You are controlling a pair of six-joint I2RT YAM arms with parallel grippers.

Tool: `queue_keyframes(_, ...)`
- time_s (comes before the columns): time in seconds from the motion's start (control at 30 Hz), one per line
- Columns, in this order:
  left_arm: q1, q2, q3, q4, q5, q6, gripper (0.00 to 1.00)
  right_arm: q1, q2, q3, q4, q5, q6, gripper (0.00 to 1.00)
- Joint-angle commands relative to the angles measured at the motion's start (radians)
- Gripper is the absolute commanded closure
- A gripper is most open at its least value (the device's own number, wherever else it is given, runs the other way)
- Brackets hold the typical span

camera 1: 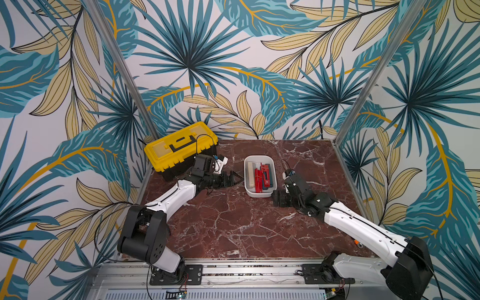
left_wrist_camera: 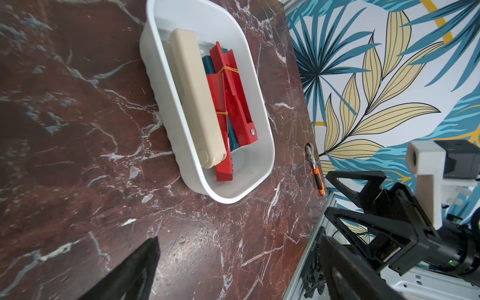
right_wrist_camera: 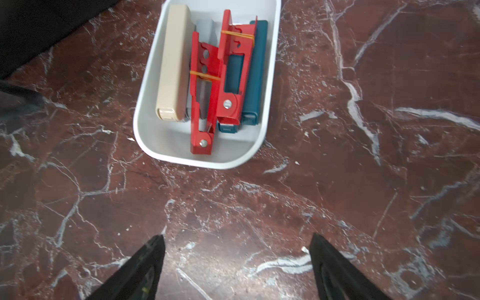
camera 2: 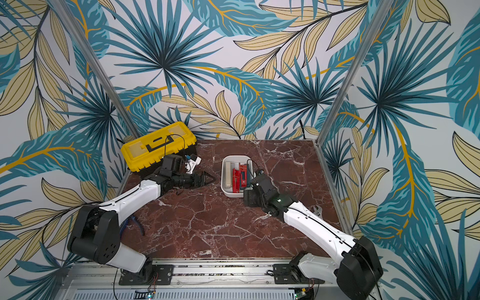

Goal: Put the pruning pliers into the storage box
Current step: Reset both arms

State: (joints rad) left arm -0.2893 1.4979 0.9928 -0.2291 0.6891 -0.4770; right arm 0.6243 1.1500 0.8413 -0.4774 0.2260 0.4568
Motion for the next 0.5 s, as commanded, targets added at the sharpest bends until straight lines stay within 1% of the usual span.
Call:
queue_keyframes(0.0, 0.008, -0.064, -0.033, -0.039, -0.093, 0.056, 0.0, 0.002, -0.082, -0.06, -0.004, 0.067, 0.016, 0.05)
queue_keyframes(0.13, 0.007, -0.093, -0.077, -0.039, -0.163, 0.074, 0.0, 0.0, -0.155, -0.098, -0.068, 0.142, 0.01, 0.03)
queue_keyframes(0.23, 0.009, -0.097, -0.11, -0.025, -0.253, 0.089, 0.0, -0.002, -0.182, -0.121, -0.107, 0.215, -0.004, 0.01)
queue_keyframes(0.33, 0.01, -0.113, -0.148, -0.023, -0.411, 0.133, 0.0, -0.002, -0.222, -0.178, -0.087, 0.333, -0.015, 0.01)
queue_keyframes(0.4, 0.01, -0.143, -0.171, -0.03, -0.526, 0.161, 0.0, -0.024, -0.267, -0.202, -0.047, 0.339, -0.018, 0.01)
queue_keyframes(0.47, 0.013, -0.169, -0.189, -0.029, -0.602, 0.175, 0.0, -0.023, -0.304, -0.221, 0.007, 0.371, -0.053, 0.01)
